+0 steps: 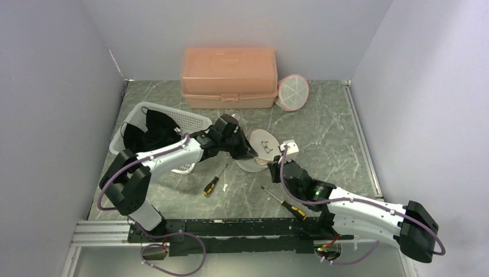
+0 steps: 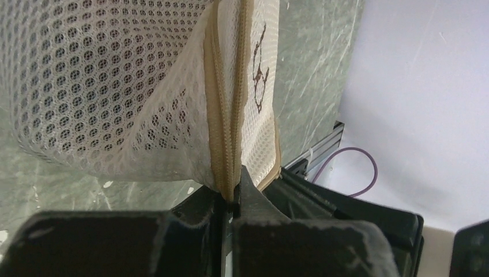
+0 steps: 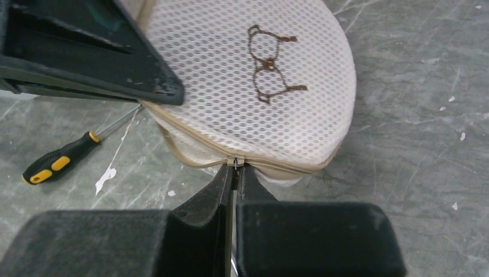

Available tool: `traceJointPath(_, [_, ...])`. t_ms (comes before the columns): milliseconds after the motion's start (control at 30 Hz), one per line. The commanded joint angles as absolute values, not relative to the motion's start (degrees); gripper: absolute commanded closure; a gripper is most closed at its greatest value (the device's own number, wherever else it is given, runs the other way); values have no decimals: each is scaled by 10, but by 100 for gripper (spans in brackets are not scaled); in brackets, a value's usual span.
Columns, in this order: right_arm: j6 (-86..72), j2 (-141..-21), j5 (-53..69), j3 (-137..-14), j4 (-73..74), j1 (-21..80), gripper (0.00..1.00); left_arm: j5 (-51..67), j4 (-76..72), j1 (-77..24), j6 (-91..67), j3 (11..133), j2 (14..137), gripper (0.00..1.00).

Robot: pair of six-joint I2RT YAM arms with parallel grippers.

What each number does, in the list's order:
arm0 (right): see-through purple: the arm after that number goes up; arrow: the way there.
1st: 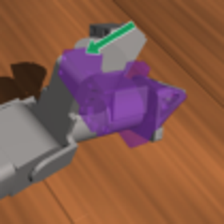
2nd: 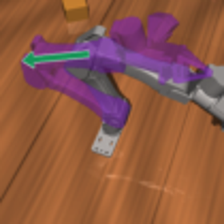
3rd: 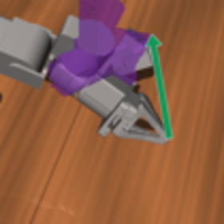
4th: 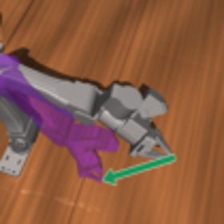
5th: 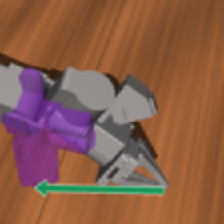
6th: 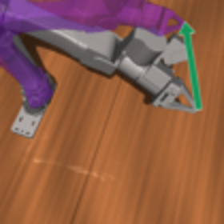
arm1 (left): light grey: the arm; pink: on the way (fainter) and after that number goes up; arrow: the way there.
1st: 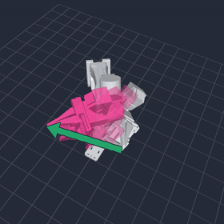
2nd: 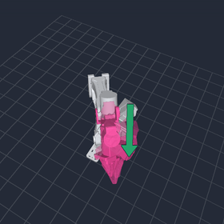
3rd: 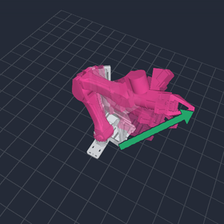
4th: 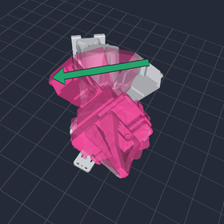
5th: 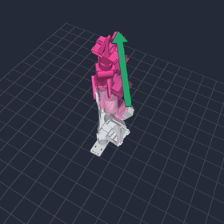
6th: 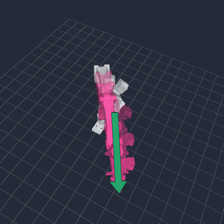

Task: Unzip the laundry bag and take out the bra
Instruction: Unzip the laundry bag at the center of the board.

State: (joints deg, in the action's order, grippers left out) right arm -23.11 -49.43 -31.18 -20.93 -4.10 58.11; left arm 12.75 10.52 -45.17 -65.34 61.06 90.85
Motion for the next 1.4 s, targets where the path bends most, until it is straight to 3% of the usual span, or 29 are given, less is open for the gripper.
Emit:
traceJointPath(0, [-258,-487,-304,-220,-30,531,100,209,142,-418,-551,618,880,97])
traceJointPath(367, [-258,-501,-293,-208,-118,483,100,213,221,-378,-430,637,837,97])
traceJointPath(667, [-219,-495,-270,-263,-51,477,100,231,226,-373,-386,664,835,97])
traceJointPath(800, [-195,-449,-236,-290,-25,478,100,227,254,-370,-351,707,824,97])
traceJointPath(967, [-197,-477,-167,-359,42,478,100,236,297,-367,-306,758,835,97])
traceJointPath(1233, [-219,-521,-134,-345,68,478,100,255,208,-361,-351,648,848,97])
traceJointPath(1267, [-220,-525,-125,-342,71,478,98,259,194,-361,-357,632,848,97])
traceJointPath(1367, [-225,-532,-105,-344,82,478,73,264,152,-361,-374,596,844,97])
